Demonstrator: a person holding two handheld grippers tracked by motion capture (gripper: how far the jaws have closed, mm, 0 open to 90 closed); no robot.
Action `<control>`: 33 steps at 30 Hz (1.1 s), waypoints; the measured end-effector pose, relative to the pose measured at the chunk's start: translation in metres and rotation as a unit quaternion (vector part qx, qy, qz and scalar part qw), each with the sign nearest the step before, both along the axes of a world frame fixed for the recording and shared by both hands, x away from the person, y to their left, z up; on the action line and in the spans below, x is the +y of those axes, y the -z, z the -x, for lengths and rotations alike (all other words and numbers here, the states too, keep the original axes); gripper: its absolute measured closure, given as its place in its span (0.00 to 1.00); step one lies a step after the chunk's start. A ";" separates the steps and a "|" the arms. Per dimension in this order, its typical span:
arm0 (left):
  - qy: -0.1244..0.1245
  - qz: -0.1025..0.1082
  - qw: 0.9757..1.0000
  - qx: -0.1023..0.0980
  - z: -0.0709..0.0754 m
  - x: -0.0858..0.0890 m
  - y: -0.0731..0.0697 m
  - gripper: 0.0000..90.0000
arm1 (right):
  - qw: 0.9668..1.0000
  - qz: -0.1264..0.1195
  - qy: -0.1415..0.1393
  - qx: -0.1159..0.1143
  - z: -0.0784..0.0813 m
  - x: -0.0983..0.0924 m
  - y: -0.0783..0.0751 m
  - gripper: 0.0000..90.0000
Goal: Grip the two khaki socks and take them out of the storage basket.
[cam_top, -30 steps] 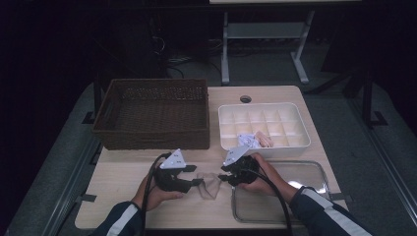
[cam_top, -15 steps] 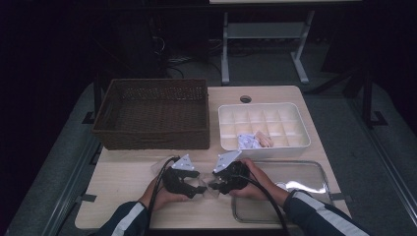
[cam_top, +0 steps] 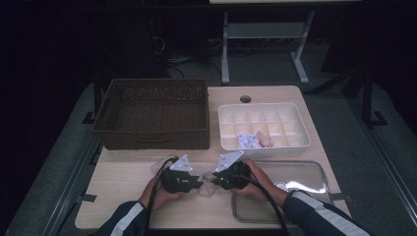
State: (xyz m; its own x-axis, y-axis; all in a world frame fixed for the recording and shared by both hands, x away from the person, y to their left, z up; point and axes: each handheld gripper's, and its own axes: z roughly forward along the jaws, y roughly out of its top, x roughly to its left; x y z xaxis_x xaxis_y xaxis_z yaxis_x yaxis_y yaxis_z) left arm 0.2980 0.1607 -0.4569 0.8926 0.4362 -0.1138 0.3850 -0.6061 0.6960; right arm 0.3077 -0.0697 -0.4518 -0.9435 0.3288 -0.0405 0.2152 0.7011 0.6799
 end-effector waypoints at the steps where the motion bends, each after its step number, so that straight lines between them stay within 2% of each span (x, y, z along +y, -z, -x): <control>1: -0.009 0.004 1.000 -0.004 0.001 0.004 -0.003 0.85 | 1.000 -0.006 0.006 0.004 0.000 -0.001 -0.002 0.84; 2: -0.013 -0.004 1.000 -0.009 0.001 0.009 -0.006 0.85 | 1.000 -0.006 0.009 0.005 0.000 -0.003 -0.004 0.85; 3: -0.013 -0.004 1.000 -0.009 0.001 0.009 -0.006 0.85 | 1.000 -0.006 0.009 0.005 0.000 -0.003 -0.004 0.85; 4: -0.023 0.000 1.000 -0.014 0.003 0.016 -0.011 0.85 | 1.000 -0.007 0.007 0.000 -0.002 -0.005 -0.004 0.85; 7: -0.040 0.001 0.999 -0.020 0.005 0.032 -0.019 0.85 | 1.000 -0.010 0.018 0.007 -0.004 -0.009 -0.009 0.82; 9: -0.057 0.001 0.998 -0.026 0.008 0.044 -0.021 0.84 | 1.000 -0.007 0.021 0.014 -0.004 -0.010 -0.009 0.74; 11: -0.063 0.001 0.998 -0.028 0.011 0.049 -0.022 0.83 | 1.000 -0.002 0.015 0.003 -0.005 -0.011 -0.008 0.66; 12: -0.069 0.008 0.997 -0.028 0.012 0.050 -0.022 0.83 | 1.000 -0.005 0.019 0.013 -0.004 -0.011 -0.010 0.63; 14: -0.062 -0.001 0.998 -0.032 0.013 0.051 -0.023 0.83 | 1.000 -0.010 0.022 0.010 -0.004 -0.014 -0.014 0.59; 16: -0.061 0.000 0.998 -0.031 0.013 0.048 -0.023 0.83 | 0.999 -0.025 0.027 0.006 -0.005 -0.017 -0.019 0.59; 17: -0.056 -0.008 0.998 -0.033 0.013 0.047 -0.024 0.83 | 0.999 -0.028 0.030 0.004 -0.005 -0.017 -0.021 0.59; 19: -0.057 0.003 0.998 -0.030 0.014 0.046 -0.023 0.82 | 0.999 -0.039 0.037 -0.002 -0.005 -0.020 -0.025 0.65; 22: -0.054 -0.001 0.998 -0.032 0.014 0.042 -0.024 0.81 | 0.998 -0.044 0.036 0.000 -0.004 -0.019 -0.024 0.72; 23: -0.050 0.006 0.998 -0.029 0.015 0.040 -0.025 0.80 | 0.999 -0.038 0.031 0.002 -0.003 -0.015 -0.022 0.77; 24: -0.042 0.012 0.999 -0.031 0.017 0.035 -0.027 0.80 | 1.000 -0.015 0.014 0.000 -0.001 -0.006 -0.014 0.80; 25: -0.039 0.016 0.999 -0.031 0.018 0.032 -0.028 0.79 | 1.000 -0.008 0.006 -0.007 -0.002 -0.004 -0.011 0.81; 28: -0.023 0.027 0.999 -0.027 0.021 0.022 -0.030 0.77 | 1.000 0.010 -0.004 -0.007 -0.002 0.005 -0.002 0.82; 33: 0.020 0.042 0.999 -0.023 0.026 0.006 -0.029 0.77 | 0.999 0.034 0.003 0.000 -0.005 0.007 0.006 0.82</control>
